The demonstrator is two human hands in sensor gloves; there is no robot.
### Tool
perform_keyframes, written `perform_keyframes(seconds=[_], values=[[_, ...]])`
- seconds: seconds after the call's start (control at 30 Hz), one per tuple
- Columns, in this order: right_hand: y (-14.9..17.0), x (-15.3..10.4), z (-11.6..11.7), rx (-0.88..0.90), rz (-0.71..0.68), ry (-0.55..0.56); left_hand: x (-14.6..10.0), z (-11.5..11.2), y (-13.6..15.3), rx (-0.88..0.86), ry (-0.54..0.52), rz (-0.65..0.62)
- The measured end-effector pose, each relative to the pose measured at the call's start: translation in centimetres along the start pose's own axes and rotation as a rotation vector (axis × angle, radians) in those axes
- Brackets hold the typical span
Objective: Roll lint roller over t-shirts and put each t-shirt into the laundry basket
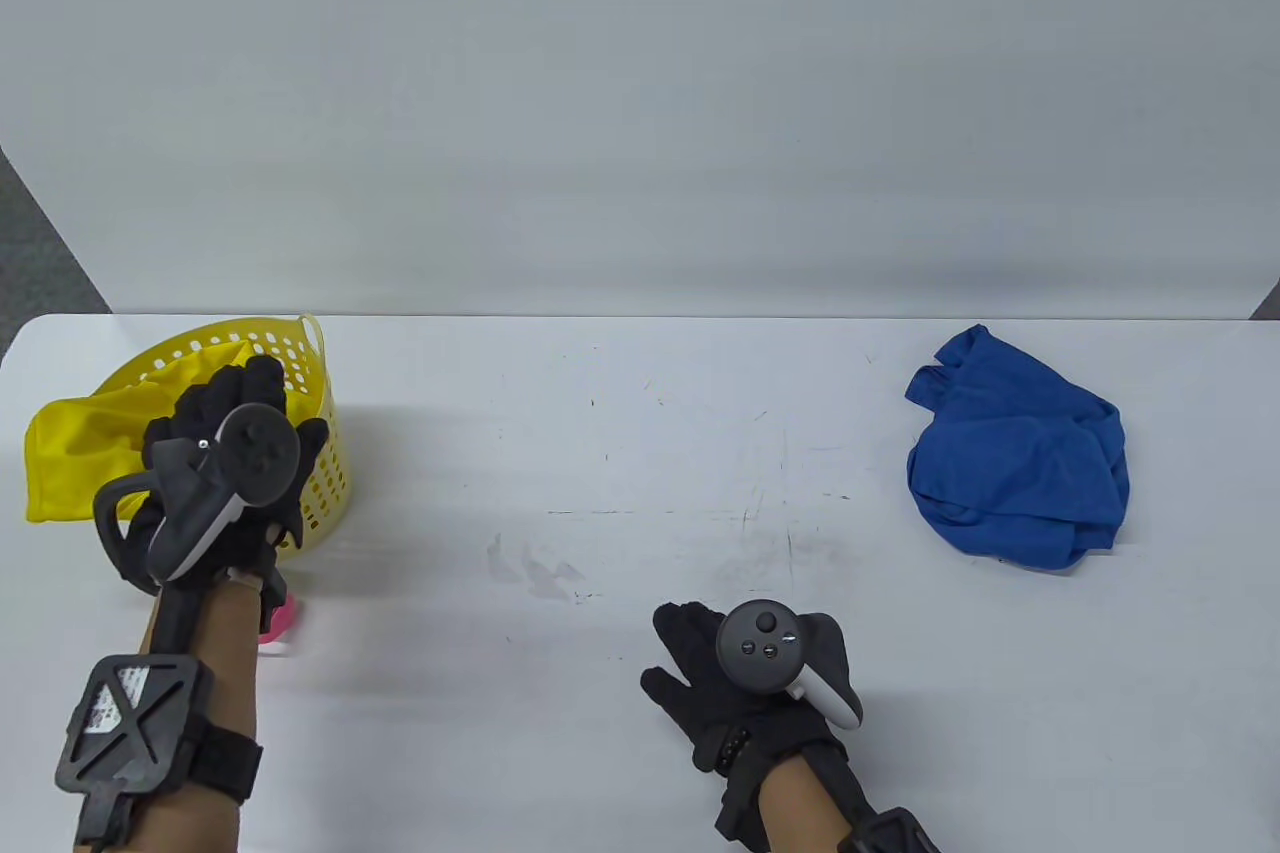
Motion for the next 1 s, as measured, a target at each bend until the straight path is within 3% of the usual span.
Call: perform_keyframes(seconds=[0.13,0.27,0.4,0.47,0.57,0.63,0.77,0.87,1.0], values=[[-0.2,0.0,0.2,-0.015,-0.003,-0.004,-3.1,1.2,-3.0,-0.001,-0.058,-0.145],[-0.4,-0.4,-0.2,-0.020,-0.008,0.012,-8.7,1.3,-7.6,-0.104,-0.115,-0.388],[-0.2,-0.8,-0.8,-0.016,0.003,0.039,-13.3,-2.6,-11.2,-0.067,0.007,-0.541],[0.0,-0.9,-1.0,-0.017,0.015,0.054,-14.7,-6.2,-12.6,0.003,0.110,-0.577],[0.4,-1.1,-1.2,-0.048,0.051,0.073,-15.3,-10.6,-13.4,0.046,0.256,-0.581],[0.8,-1.3,-1.5,-0.096,0.100,0.097,-14.9,-11.9,-13.4,0.093,0.347,-0.572],[2.7,-2.2,-3.7,-0.210,0.254,0.225,-14.6,-11.4,-12.5,-0.017,0.318,-0.551],[5.7,-3.5,-6.7,-0.200,0.424,0.396,-14.6,-11.4,-12.1,-0.087,0.338,-0.548],[9.6,-5.3,-11.2,-0.266,0.611,0.451,-14.4,-11.4,-12.0,-0.065,0.338,-0.549]])
Point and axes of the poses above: the tracker on the back of each hand, its own y axis roughly to the little-finger side, its own x axis roughly from the wrist to the fingertips, z = x × y, the point moved 2 cm from there along x, roughly from the wrist to the fingertips, and after that the axes turned 9 degrees about -z, right-handed, at the moved point
